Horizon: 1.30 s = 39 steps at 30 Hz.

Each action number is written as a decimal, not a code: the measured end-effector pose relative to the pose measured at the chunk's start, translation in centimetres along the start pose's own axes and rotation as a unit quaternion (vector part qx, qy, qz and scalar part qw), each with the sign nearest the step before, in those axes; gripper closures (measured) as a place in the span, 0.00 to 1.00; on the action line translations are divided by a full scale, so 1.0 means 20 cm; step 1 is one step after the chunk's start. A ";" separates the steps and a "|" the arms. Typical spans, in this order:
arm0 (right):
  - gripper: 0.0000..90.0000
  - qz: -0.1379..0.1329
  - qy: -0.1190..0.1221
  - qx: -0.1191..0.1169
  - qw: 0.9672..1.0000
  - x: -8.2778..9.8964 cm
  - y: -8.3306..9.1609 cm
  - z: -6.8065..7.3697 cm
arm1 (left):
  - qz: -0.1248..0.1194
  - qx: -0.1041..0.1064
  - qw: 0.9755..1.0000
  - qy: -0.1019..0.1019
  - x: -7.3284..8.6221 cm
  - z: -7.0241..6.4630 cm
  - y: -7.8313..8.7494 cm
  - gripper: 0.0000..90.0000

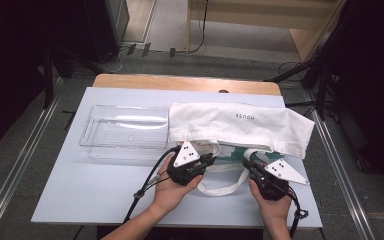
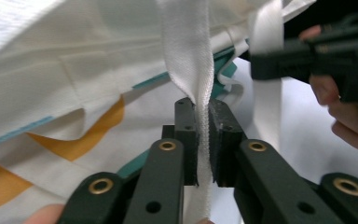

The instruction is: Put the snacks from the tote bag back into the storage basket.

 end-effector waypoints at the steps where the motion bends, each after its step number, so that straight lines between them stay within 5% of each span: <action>1: 0.99 -0.002 -0.002 -0.001 1.000 -0.01 0.00 0.00 | 0.000 0.001 1.000 -0.001 0.00 -0.01 0.00 0.92; 8: 0.99 -0.031 -0.013 -0.016 0.999 -0.14 -0.04 0.04 | 0.012 -0.010 1.000 -0.008 0.04 -0.06 -0.02 0.66; 24: 0.95 -0.042 -0.043 -0.057 0.997 -0.18 -0.03 0.08 | 0.011 -0.047 0.999 0.001 0.10 -0.18 -0.19 0.33; 29: 0.95 -0.051 -0.047 -0.073 0.995 -0.20 -0.02 0.10 | 0.010 -0.075 0.997 0.011 0.11 -0.16 -0.23 0.36; 32: 0.95 -0.054 -0.050 -0.078 0.994 -0.21 -0.01 0.11 | 0.004 -0.101 0.995 -0.002 0.10 -0.15 -0.24 0.39; 37: 0.93 -0.055 -0.045 -0.080 0.994 -0.20 0.01 0.11 | 0.000 -0.083 0.997 -0.002 0.09 -0.13 -0.23 0.75; 39: 0.91 -0.056 -0.041 -0.080 0.994 -0.20 0.02 0.10 | 0.000 -0.071 0.997 -0.006 0.08 -0.13 -0.22 0.81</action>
Point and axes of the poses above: each handheld gripper's, and its own axes: y roughly backward along the jaws, x roughly out of its underside, z roughly to its left, the point moved 7 cm from there along -y, roughly forward along the jaws, and after that the axes turned 9 degrees about y, right-handed, at the moved point
